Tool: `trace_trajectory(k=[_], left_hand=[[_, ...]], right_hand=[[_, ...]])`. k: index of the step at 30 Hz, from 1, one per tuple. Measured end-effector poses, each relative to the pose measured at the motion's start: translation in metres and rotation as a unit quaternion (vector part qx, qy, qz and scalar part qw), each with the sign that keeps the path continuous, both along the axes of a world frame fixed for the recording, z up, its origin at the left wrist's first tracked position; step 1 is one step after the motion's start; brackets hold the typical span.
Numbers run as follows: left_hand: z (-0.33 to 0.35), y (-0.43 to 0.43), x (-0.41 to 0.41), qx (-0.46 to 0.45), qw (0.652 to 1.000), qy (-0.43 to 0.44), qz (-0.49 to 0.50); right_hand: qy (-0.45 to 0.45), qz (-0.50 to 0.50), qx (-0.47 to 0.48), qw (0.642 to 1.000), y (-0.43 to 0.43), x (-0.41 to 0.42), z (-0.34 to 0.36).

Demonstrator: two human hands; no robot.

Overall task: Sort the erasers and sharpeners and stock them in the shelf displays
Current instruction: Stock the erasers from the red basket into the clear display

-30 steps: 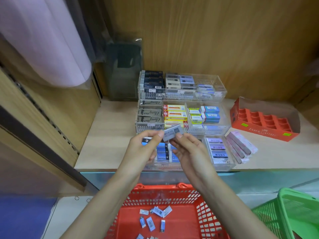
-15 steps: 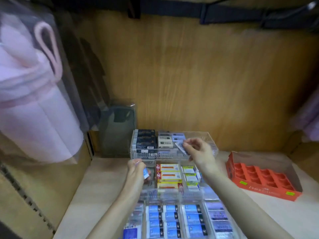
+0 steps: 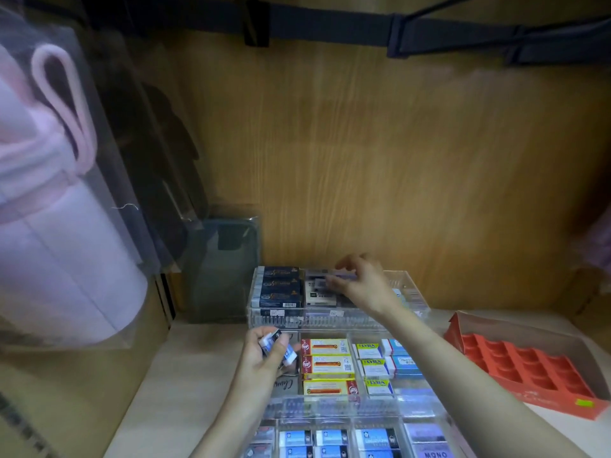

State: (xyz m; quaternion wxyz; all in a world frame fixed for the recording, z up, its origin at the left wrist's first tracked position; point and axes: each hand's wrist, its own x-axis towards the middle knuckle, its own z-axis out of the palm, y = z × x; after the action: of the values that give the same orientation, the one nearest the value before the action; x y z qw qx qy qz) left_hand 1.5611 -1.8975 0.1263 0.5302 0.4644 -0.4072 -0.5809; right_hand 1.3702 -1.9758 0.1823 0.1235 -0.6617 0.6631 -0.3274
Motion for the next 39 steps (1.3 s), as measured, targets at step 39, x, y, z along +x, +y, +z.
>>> trace_trajectory(k=[39], left_hand=[[0.037, 0.121, 0.02, -0.051, 0.991, -0.082, -0.092]], right_hand=[[-0.306, 0.074, -0.046, 0.948, 0.229, 0.07, 0.003]])
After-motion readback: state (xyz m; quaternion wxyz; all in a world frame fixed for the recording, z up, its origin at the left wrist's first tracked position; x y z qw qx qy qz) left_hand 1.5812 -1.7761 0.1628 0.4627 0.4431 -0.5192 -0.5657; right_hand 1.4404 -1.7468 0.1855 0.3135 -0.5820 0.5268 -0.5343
